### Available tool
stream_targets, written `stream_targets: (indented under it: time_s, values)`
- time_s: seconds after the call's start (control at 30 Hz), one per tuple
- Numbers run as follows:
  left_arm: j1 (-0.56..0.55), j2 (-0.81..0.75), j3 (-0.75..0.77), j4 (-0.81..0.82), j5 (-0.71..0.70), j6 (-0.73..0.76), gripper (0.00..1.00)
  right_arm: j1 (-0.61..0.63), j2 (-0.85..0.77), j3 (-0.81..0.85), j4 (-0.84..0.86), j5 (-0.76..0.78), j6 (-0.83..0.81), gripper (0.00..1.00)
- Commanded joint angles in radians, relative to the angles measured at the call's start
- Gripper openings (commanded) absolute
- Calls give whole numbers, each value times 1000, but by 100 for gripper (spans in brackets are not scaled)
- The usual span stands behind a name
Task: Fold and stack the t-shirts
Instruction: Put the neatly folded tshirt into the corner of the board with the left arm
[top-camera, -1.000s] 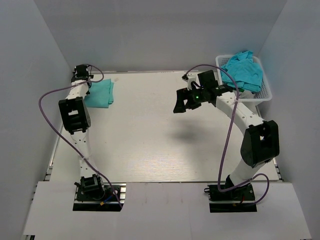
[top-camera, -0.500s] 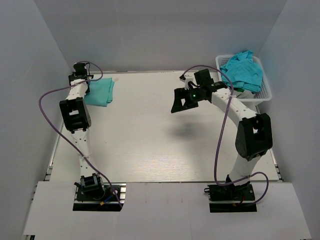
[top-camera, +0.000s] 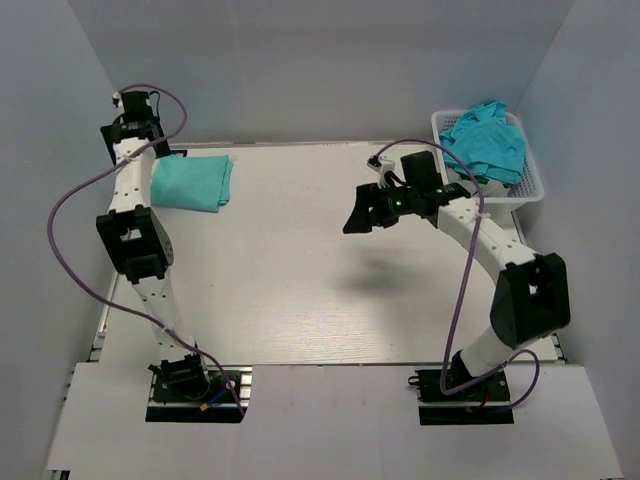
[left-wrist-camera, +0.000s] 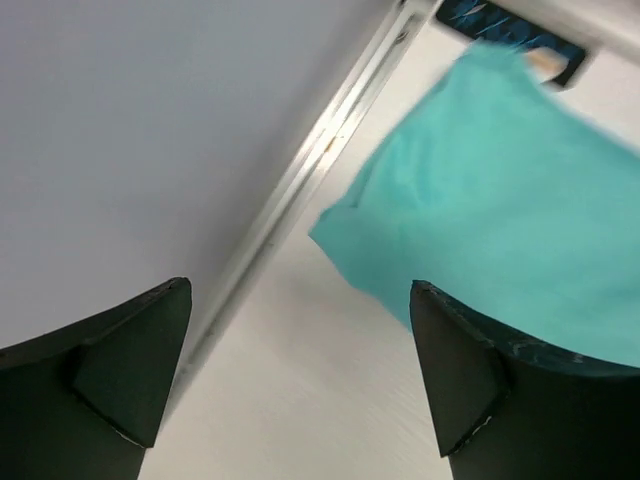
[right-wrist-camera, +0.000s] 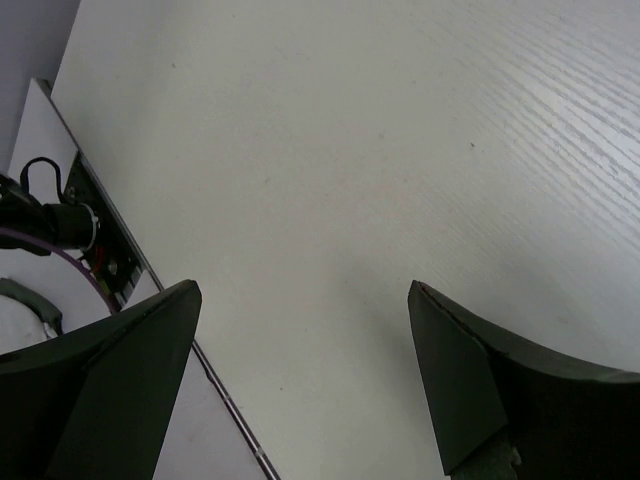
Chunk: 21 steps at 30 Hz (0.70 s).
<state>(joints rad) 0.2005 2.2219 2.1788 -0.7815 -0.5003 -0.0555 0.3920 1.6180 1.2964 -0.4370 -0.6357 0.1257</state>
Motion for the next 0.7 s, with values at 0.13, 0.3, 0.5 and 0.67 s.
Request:
stream_targets:
  time_s: [0.13, 0.3, 0.5, 0.67]
  values:
    - [-50, -368, -200, -156, 357, -292, 100, -7, -277, -204, 193, 52, 84, 90]
    - [-211, -873, -733, 132, 610, -342, 100, -7, -385, -380, 241, 137, 150, 90]
    - [-297, -1226, -1195, 241, 762, -420, 100, -7, -577, -555, 297, 297, 224, 90]
    - [-306, -1308, -1216, 241, 727, -411, 100, -4, -652, -621, 346, 383, 273, 90]
